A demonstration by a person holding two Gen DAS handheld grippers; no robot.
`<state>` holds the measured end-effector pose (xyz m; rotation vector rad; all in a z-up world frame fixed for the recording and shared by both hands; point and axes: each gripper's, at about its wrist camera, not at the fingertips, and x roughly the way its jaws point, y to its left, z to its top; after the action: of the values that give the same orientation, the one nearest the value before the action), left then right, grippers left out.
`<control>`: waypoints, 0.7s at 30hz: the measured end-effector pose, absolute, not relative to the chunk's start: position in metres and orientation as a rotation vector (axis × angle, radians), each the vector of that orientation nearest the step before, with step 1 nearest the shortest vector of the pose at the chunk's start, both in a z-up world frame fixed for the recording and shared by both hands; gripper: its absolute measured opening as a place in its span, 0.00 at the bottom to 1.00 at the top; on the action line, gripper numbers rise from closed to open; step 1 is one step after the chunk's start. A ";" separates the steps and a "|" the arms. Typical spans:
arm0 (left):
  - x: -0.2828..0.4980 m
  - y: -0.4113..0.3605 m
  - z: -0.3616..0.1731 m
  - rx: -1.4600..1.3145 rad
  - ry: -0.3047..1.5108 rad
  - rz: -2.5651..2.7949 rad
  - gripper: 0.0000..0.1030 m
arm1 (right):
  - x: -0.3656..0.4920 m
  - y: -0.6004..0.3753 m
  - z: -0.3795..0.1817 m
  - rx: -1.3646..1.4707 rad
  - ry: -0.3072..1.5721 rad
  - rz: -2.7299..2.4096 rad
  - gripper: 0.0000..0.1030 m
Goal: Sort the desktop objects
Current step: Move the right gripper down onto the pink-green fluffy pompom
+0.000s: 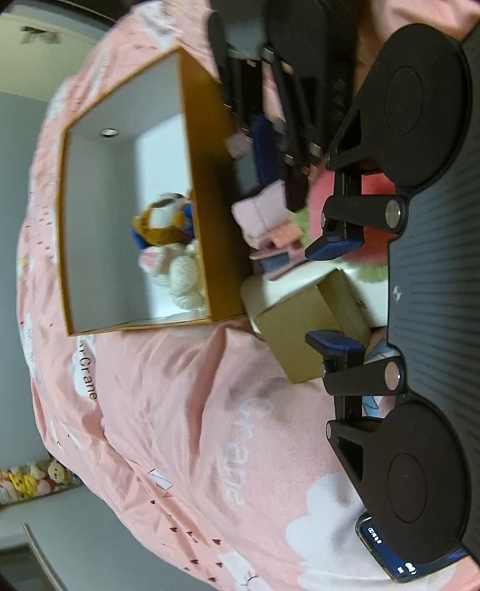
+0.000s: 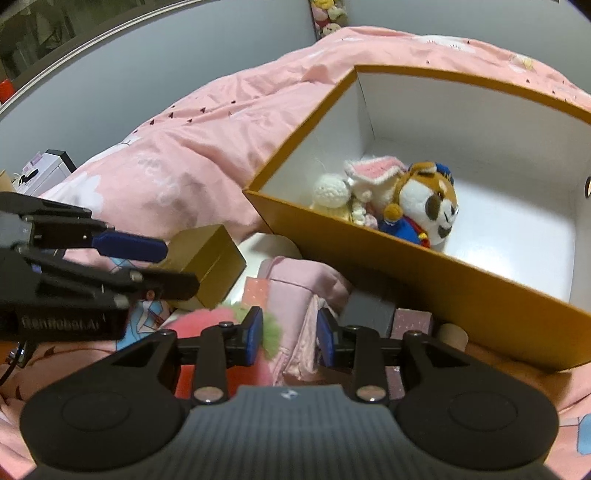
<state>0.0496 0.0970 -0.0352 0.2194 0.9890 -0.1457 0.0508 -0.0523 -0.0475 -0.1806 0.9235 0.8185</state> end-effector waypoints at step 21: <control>0.046 0.068 -0.057 0.523 0.915 -0.149 0.65 | 0.050 -0.071 -0.057 -0.152 0.958 0.813 0.39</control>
<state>0.0464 0.0678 -0.0570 0.5229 0.9150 -0.1490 0.0499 -0.0708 -0.0573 -0.1520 0.9582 0.8127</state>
